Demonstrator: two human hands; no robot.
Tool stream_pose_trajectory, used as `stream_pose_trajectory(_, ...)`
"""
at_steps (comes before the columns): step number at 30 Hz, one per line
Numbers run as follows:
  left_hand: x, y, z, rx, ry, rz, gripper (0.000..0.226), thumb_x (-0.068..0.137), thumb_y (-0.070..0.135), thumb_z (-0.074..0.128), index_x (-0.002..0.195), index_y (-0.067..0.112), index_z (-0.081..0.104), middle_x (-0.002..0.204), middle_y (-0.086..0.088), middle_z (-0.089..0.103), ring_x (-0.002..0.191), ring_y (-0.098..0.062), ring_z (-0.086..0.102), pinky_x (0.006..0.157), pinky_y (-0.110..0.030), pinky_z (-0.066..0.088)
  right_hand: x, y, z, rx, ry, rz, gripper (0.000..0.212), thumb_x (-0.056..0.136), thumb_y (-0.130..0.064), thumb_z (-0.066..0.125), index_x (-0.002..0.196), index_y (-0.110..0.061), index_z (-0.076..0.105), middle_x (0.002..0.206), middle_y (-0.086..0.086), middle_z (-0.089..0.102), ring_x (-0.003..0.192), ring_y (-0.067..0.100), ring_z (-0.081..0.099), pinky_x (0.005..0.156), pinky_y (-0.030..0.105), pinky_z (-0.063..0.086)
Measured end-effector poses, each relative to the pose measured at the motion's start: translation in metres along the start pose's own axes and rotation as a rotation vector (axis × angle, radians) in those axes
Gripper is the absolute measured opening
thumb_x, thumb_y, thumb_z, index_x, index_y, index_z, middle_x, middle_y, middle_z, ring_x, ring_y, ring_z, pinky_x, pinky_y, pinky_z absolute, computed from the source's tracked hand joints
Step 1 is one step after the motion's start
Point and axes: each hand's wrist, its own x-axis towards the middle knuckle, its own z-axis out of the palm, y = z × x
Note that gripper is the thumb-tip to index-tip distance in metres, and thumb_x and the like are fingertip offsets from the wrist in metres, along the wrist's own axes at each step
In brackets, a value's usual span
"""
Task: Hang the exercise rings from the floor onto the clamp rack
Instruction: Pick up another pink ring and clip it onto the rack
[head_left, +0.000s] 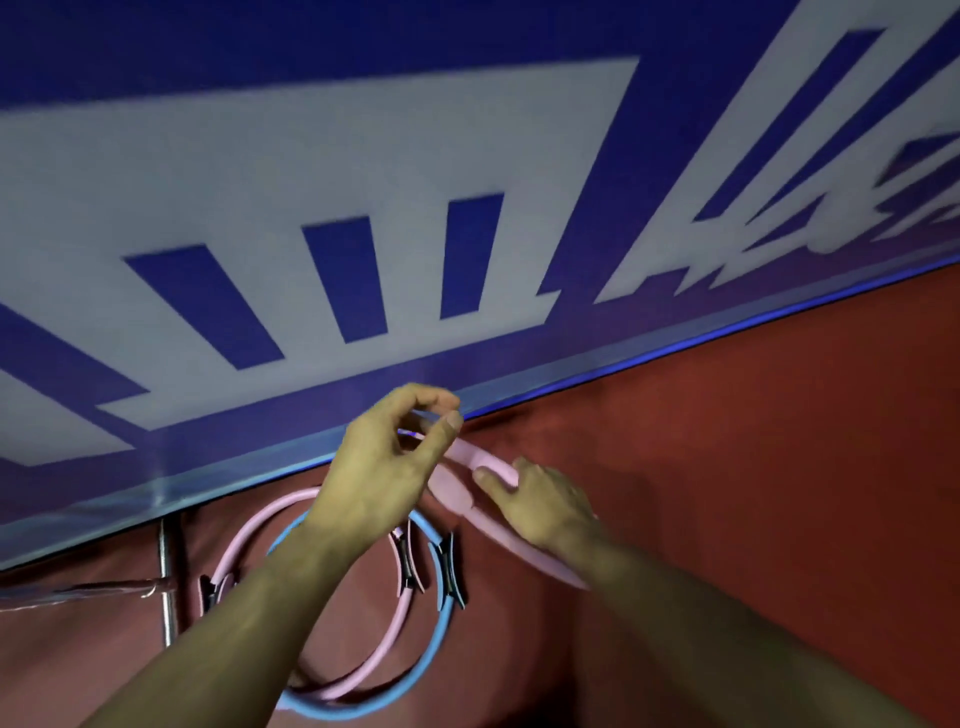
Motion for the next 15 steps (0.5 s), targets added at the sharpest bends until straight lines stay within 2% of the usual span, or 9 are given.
stream_pose_trajectory(4,-0.005,0.081,-0.023,0.055,-0.019,0.053,0.008,0.097,0.026,0.069,0.101,0.033,0.071,0.099,0.026,0.072,0.087,0.0,0.066,0.077,-0.01,0.048,-0.057,-0.03,-0.094,0.034,0.082,-0.006,0.081,0.088,-0.084,0.034,0.116,-0.016,0.068,0.123,0.015,0.07,0.121,0.036,0.061,0.095,0.038,0.047)
stream_pose_trajectory(7,-0.014,0.157,-0.047,0.096,-0.044,0.105,0.008,0.097,0.025,0.069,0.103,0.032,0.071,0.1,0.022,0.073,0.088,-0.001,0.066,0.08,-0.014,0.05,-0.111,-0.06,-0.176,0.06,0.2,-0.088,0.077,0.087,-0.084,0.038,0.096,-0.015,0.07,0.11,0.012,0.073,0.112,0.035,0.064,0.087,0.038,0.048)
stream_pose_trajectory(10,-0.029,0.241,-0.078,0.172,-0.049,0.198,0.011,0.097,0.025,0.069,0.107,0.029,0.07,0.107,0.016,0.073,0.097,-0.001,0.065,0.088,-0.016,0.05,-0.17,-0.095,-0.264,0.035,0.321,-0.127,0.082,0.081,-0.09,0.034,0.09,-0.017,0.07,0.103,0.008,0.073,0.107,0.032,0.065,0.086,0.039,0.047)
stream_pose_trajectory(13,-0.054,0.327,-0.111,0.252,-0.031,0.267,0.015,0.097,0.033,0.069,0.111,0.033,0.067,0.112,0.017,0.07,0.103,0.005,0.062,0.082,-0.005,0.043,-0.235,-0.126,-0.346,0.042,0.404,-0.145,0.085,0.077,-0.093,0.031,0.073,-0.015,0.065,0.079,0.003,0.066,0.089,0.031,0.065,0.074,0.037,0.043)
stream_pose_trajectory(15,-0.073,0.379,-0.133,0.317,-0.007,0.311,0.023,0.097,0.042,0.066,0.118,0.032,0.066,0.114,0.02,0.068,0.107,0.005,0.061,0.084,-0.007,0.041,-0.283,-0.143,-0.393,0.04,0.463,-0.163,0.085,0.076,-0.094,0.031,0.065,-0.014,0.06,0.066,0.0,0.058,0.075,0.029,0.06,0.068,0.035,0.042)
